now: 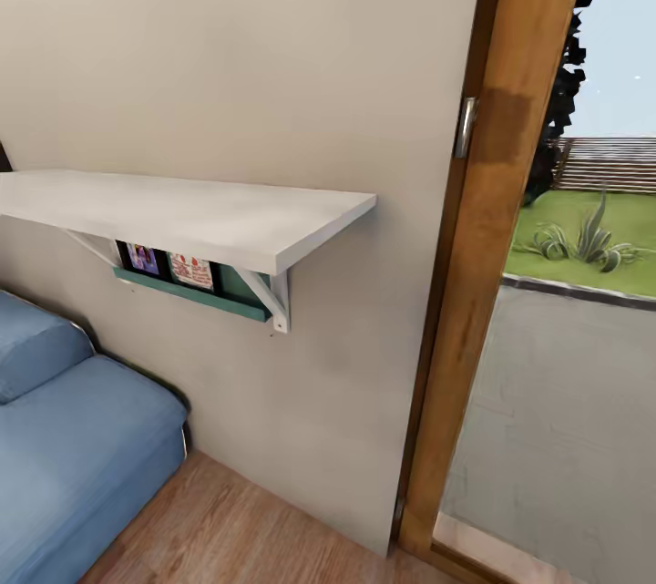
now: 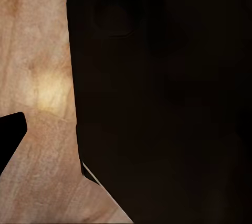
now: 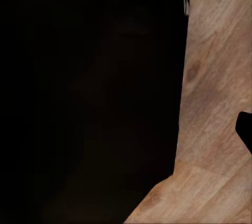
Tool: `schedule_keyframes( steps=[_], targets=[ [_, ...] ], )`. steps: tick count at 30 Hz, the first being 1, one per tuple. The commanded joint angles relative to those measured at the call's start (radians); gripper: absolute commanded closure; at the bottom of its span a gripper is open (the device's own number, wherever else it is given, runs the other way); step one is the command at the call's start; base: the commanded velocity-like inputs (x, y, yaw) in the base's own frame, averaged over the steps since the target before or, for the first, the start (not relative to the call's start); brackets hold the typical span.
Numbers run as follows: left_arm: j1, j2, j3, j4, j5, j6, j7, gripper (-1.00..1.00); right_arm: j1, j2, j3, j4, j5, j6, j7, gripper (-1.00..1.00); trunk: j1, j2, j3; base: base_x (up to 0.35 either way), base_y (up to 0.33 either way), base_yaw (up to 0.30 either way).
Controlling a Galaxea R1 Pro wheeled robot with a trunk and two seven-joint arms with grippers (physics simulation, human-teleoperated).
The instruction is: Place each of the two pumpkins and all three candles from the living room inside a cabinet in the living room (use any cabinet), then make sure every cabinet is closed, and position the cauldron so it is next to a table in the living room.
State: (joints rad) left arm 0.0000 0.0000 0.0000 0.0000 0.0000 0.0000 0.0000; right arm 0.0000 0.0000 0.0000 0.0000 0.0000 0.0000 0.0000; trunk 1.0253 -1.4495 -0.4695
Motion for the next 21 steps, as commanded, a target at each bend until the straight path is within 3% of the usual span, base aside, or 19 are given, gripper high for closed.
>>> schedule_keyframes(
  steps=[1, 6, 9, 18, 19, 21],
  targets=[
    [0.0, 0.0, 0.0, 0.0, 0.0, 0.0, 0.0, -1.0, 0.0, 0.0, 0.0, 0.0, 0.0, 0.0, 0.0, -1.0, 0.0, 0.0, -0.001, 0.0, 0.0, 0.0],
    [0.0, 0.01, -0.002, -0.007, 0.002, 0.0, 0.001, -1.0, 0.029, 0.005, -0.003, -0.005, 0.01, -0.002, 0.003, -1.0, 0.0, 0.0, -0.001, 0.0, 0.0, 0.0],
    [-0.001, 0.018, 0.0, -0.02, 0.003, 0.001, 0.0, -1.0, 0.017, 0.019, -0.008, -0.006, 0.005, -0.009, -0.004, -1.0, 0.0, 0.0, -0.001, 0.0, 0.0, 0.0],
    [-0.002, 0.012, 0.001, -0.042, 0.005, -0.007, 0.002, -1.0, 0.012, 0.021, -0.015, -0.01, -0.004, -0.046, -0.013, -1.0, 0.0, 0.0, -0.001, 0.0, 0.0, 0.037],
    [-0.002, 0.012, 0.004, -0.159, 0.043, -0.008, 0.002, -1.0, 0.012, 0.017, -0.016, -0.016, -0.037, -0.078, -0.017, -1.0, 0.0, 0.0, -0.002, 0.0, 0.0, 0.266],
    [-0.002, 0.011, 0.004, -0.2, 0.086, -0.009, 0.002, -1.0, 0.012, 0.015, -0.016, -0.02, -0.056, -0.086, -0.018, -1.0, 0.0, 0.0, -0.003, 0.0, 0.0, 0.271]
  ],
)
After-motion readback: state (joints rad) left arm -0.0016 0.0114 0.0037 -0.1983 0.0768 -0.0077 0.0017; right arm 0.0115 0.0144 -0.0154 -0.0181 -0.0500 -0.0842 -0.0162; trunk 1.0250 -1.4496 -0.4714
